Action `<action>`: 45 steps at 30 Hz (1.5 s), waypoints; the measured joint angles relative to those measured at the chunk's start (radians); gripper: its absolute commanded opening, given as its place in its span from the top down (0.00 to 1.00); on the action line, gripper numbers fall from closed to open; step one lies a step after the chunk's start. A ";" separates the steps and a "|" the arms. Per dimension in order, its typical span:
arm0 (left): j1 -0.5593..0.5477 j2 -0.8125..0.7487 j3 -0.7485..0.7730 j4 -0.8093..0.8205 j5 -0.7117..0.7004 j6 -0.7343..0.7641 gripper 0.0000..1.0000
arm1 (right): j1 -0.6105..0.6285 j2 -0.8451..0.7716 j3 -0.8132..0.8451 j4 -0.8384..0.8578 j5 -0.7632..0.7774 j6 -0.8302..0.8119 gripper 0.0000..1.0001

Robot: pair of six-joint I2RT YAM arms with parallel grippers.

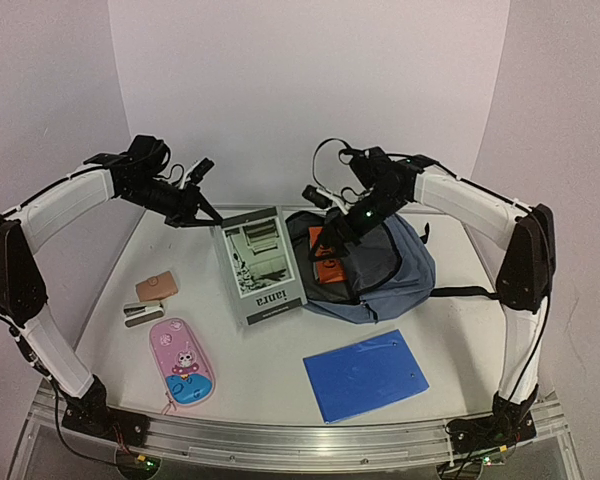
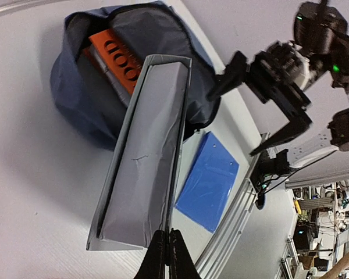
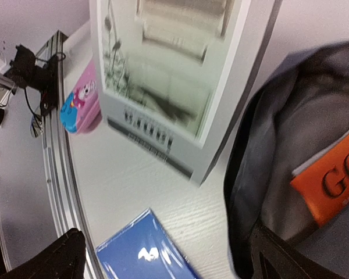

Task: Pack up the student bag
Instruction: Pick up the book from the center of the board.

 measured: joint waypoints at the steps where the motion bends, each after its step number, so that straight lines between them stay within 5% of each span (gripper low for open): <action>1: -0.007 -0.001 0.018 -0.009 0.016 0.008 1.00 | -0.002 0.021 0.041 0.007 -0.009 0.002 0.02; 8: -0.100 -0.008 0.144 -0.047 0.101 0.039 1.00 | -0.007 0.126 0.207 0.013 -0.147 0.025 0.04; 15: -0.127 -0.033 0.148 -0.045 0.124 0.026 0.97 | -0.005 0.140 0.256 0.005 -0.347 0.136 0.45; 16: -0.125 -0.034 0.148 -0.036 0.120 0.019 0.92 | -0.003 0.140 0.260 0.007 -0.368 0.154 0.49; 19: -0.114 -0.036 0.141 0.017 0.103 -0.027 0.51 | -0.001 0.140 0.263 0.008 -0.413 0.199 0.56; 23: -0.049 -0.037 0.122 0.120 0.065 -0.149 0.26 | 0.000 0.139 0.263 0.026 -0.404 0.266 0.69; 27: 0.032 -0.043 0.081 0.236 -0.045 -0.292 0.05 | -0.009 0.139 0.265 0.140 -0.344 0.414 0.72; 35: 0.048 -0.089 0.058 0.310 -0.352 -0.523 0.00 | -0.138 0.132 0.267 0.619 -0.152 0.884 0.74; 45: -0.029 -0.093 -0.168 0.738 -0.288 -0.845 0.00 | -0.220 0.097 0.126 1.054 0.104 1.368 0.79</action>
